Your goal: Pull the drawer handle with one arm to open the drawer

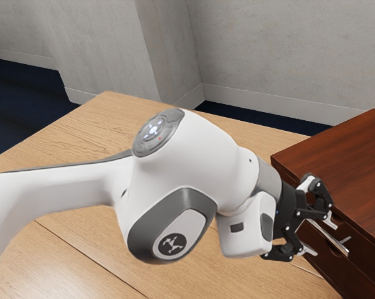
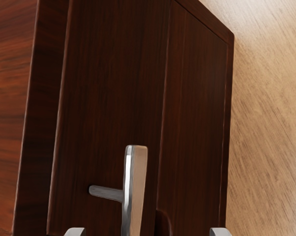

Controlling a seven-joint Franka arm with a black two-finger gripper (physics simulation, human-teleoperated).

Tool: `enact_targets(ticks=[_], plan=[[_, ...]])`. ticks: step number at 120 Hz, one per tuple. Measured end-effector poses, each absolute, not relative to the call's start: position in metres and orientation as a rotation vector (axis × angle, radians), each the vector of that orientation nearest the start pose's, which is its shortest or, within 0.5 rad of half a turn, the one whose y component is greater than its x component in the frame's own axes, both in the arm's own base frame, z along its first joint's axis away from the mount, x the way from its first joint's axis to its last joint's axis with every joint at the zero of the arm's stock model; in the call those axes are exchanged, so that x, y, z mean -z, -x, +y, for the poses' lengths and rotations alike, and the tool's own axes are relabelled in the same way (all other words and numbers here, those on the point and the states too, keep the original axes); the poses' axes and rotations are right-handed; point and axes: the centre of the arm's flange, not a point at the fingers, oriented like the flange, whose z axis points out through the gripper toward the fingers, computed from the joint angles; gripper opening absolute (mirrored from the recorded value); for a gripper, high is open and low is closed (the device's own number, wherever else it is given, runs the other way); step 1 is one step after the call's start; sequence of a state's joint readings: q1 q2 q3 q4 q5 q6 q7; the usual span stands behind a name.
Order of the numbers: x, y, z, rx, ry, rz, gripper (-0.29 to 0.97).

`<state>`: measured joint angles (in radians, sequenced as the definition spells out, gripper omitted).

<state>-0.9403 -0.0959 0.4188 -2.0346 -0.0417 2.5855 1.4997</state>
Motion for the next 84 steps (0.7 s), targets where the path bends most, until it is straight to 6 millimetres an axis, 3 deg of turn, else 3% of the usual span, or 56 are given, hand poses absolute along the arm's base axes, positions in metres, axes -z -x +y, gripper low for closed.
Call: enact_targets(ticks=[33, 84], plan=[[-0.558, -0.510, -0.281, 0.866, 1.527, 2.305, 0.25], [-0.551, -0.531, -0.250, 0.832, 1.593, 2.245, 0.20]])
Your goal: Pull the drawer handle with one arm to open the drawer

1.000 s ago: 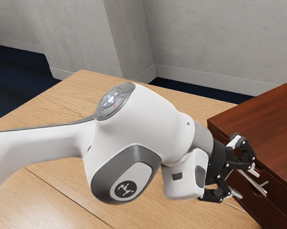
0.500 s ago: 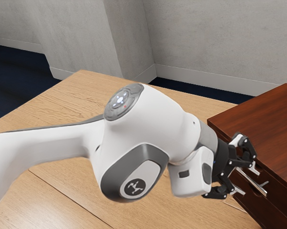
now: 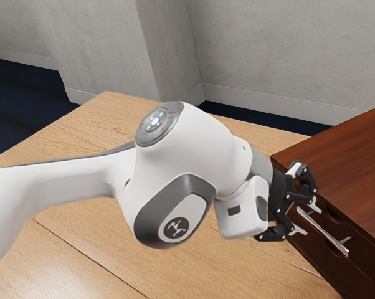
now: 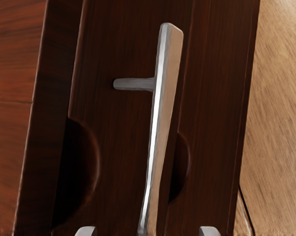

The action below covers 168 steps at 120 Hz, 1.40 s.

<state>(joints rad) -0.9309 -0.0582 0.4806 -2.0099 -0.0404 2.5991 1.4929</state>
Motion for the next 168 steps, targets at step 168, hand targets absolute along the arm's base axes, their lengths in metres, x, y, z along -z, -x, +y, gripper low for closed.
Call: enact_targets(ticks=[168], plan=[[-0.549, -0.513, -0.272, 0.848, 1.554, 2.301, 0.15]])
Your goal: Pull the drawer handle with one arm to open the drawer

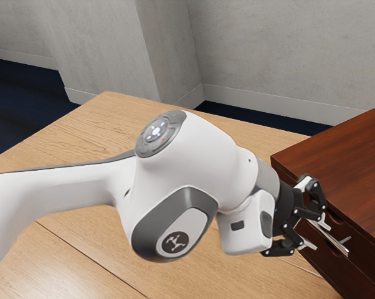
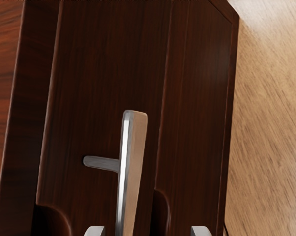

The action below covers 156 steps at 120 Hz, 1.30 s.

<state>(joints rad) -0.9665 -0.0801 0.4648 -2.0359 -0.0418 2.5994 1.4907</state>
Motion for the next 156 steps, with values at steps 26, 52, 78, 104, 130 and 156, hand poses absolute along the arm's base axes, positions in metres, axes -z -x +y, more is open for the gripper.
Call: enact_targets(ticks=[26, 52, 78, 104, 130, 156], plan=[[-0.543, -0.516, -0.275, 0.831, 1.559, 2.300, 0.14], [-0.543, -0.517, -0.274, 0.840, 1.573, 2.296, 0.09], [-0.550, -0.514, -0.270, 0.858, 1.574, 2.292, 0.05], [-0.553, -0.515, -0.260, 0.865, 1.588, 2.280, 0.04], [-0.548, -0.513, -0.260, 0.856, 1.591, 2.287, 0.05], [-0.547, -0.508, -0.259, 0.860, 1.596, 2.293, 0.03]])
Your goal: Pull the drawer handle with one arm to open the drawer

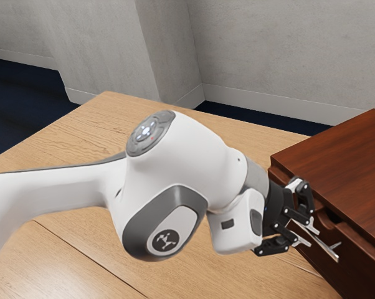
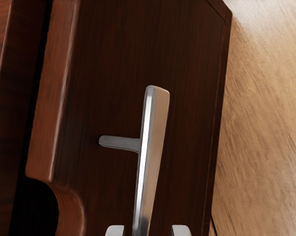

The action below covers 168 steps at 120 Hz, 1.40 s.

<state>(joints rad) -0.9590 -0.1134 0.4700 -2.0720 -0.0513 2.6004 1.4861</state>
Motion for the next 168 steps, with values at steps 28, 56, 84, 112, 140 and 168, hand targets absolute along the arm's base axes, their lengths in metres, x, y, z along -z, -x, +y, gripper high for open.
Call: enact_targets(ticks=[28, 56, 84, 112, 140, 168], plan=[[-0.549, -0.500, -0.256, 0.875, 1.598, 2.303, 0.01], [-0.544, -0.495, -0.254, 0.870, 1.605, 2.313, 0.01], [-0.543, -0.489, -0.249, 0.873, 1.613, 2.321, 0.01], [-0.545, -0.484, -0.245, 0.858, 1.569, 2.331, 0.00], [-0.542, -0.476, -0.241, 0.824, 1.510, 2.349, 0.00], [-0.544, -0.467, -0.239, 0.830, 1.487, 2.364, 0.00]])
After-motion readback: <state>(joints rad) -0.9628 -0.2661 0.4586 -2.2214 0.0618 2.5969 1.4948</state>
